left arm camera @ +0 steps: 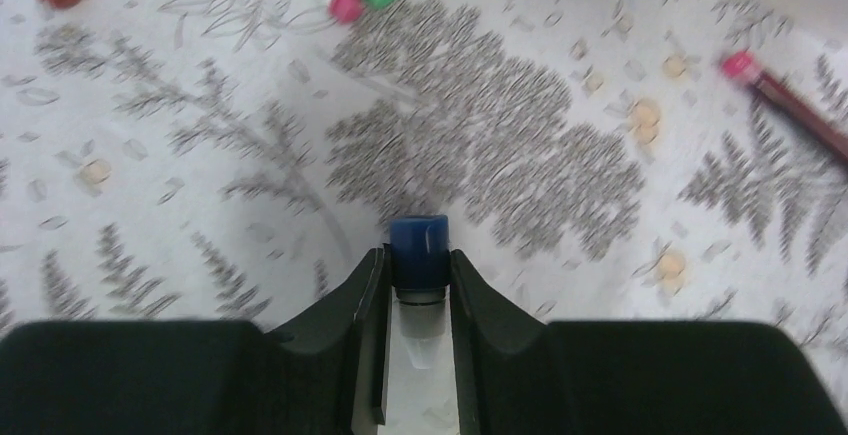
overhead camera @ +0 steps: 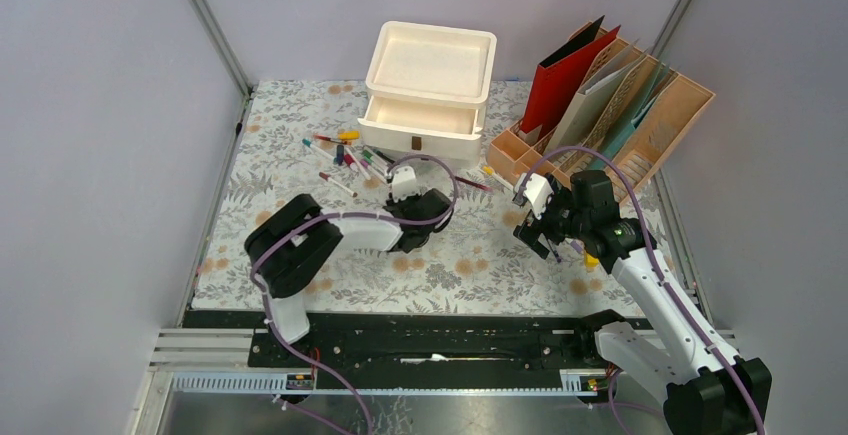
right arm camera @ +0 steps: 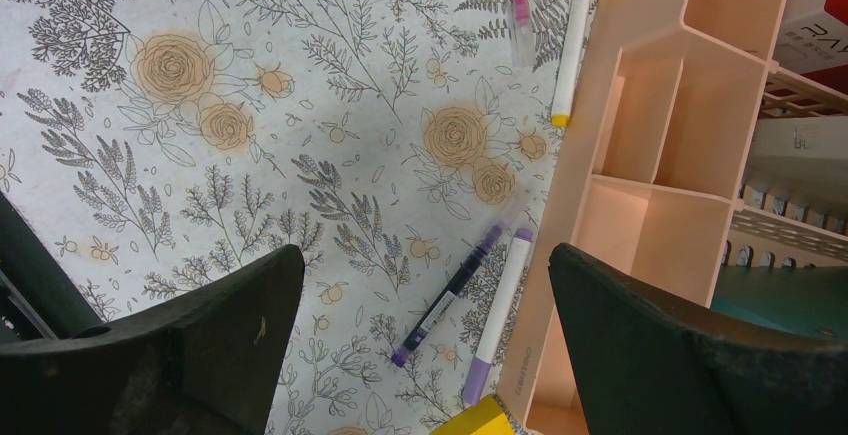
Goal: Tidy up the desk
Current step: Pick up the stationery from the center of the board.
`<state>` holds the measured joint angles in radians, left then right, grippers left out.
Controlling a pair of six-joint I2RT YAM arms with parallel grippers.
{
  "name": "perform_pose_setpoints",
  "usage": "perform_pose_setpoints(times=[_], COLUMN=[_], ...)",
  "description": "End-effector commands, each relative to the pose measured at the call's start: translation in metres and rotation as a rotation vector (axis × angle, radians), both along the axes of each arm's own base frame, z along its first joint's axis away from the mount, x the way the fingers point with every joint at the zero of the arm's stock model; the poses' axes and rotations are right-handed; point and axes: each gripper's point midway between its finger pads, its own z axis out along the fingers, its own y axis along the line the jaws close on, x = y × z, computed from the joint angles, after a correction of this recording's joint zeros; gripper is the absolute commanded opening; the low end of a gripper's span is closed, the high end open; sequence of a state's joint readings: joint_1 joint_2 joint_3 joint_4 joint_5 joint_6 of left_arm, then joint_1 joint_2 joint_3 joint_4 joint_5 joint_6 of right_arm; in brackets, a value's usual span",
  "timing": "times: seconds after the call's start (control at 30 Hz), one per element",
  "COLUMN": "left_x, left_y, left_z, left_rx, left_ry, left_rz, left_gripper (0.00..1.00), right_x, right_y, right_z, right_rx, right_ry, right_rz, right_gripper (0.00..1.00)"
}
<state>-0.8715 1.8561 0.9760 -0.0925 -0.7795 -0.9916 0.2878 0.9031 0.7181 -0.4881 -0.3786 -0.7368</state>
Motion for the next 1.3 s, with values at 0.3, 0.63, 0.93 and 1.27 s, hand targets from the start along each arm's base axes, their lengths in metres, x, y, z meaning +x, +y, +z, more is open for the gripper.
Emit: perform_pose_setpoints(times=[0.3, 0.63, 0.93, 1.27], left_x=[-0.055, -0.088, -0.074, -0.013], left_y=[0.027, 0.019, 0.012, -0.035], left_z=[0.054, 0.167, 0.262, 0.307], left_rx=[-0.104, -0.330, -0.369, -0.297], left_ry=[-0.107, -0.454, -0.679, -0.716], left_rz=[-0.269, -0.611, -0.741, -0.917], left_gripper=[0.00, 0.00, 0.00, 0.00], right_x=[-0.001, 0.000, 0.000, -0.002], right_y=[0.001, 0.001, 0.001, 0.001], right_z=[0.001, 0.001, 0.001, 0.001], right_rx=[0.004, 0.001, 0.001, 0.005], right_ry=[-0.010, -0.009, -0.014, -0.011], right_rz=[0.014, 0.014, 0.014, 0.018], right_gripper=[1.00, 1.00, 1.00, 1.00])
